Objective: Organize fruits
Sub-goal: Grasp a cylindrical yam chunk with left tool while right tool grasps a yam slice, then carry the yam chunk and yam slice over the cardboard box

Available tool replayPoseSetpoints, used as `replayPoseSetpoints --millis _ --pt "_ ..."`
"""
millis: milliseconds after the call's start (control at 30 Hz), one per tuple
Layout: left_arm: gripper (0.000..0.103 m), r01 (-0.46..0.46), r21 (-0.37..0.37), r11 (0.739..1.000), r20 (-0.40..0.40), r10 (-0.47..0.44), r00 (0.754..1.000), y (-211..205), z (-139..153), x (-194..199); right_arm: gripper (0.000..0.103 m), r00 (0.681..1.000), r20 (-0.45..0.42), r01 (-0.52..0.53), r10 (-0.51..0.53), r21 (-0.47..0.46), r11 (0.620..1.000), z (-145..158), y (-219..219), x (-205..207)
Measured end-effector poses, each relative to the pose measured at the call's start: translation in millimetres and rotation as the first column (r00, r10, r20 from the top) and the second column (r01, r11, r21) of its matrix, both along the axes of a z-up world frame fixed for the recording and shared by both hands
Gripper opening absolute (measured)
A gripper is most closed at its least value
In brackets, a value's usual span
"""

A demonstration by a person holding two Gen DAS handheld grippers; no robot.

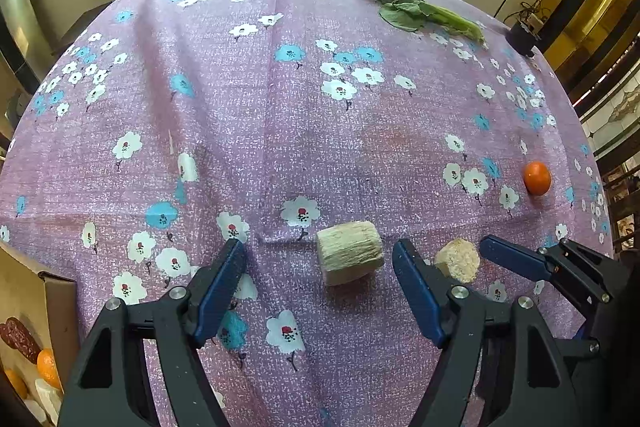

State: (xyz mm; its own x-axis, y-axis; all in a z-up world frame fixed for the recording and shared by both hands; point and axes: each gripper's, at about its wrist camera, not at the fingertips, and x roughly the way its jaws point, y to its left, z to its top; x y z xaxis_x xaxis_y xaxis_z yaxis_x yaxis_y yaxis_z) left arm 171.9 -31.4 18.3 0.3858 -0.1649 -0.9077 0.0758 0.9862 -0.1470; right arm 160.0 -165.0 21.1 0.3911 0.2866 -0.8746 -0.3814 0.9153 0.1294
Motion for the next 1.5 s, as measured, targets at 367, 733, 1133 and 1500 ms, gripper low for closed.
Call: replayPoseSetpoints --millis 367,733,1133,1500 --pt "0.032 0.049 0.019 0.999 0.029 -0.049 0.998 -8 9 -8 0.032 0.999 -0.037 0.031 -0.030 0.035 0.999 6 -17 -15" --pt "0.030 0.038 -0.055 0.998 0.104 -0.032 0.994 19 61 -58 0.032 0.999 -0.011 0.048 -0.048 0.062 0.997 31 -23 -45" --pt "0.030 -0.024 -0.014 1.000 0.118 0.025 0.993 60 72 -119 0.032 0.999 0.000 -0.042 0.042 0.096 0.995 55 15 -83" --pt "0.030 -0.157 0.049 0.986 0.160 0.148 0.976 124 86 -158 0.032 0.977 0.015 -0.211 0.211 0.102 0.972 69 87 -97"
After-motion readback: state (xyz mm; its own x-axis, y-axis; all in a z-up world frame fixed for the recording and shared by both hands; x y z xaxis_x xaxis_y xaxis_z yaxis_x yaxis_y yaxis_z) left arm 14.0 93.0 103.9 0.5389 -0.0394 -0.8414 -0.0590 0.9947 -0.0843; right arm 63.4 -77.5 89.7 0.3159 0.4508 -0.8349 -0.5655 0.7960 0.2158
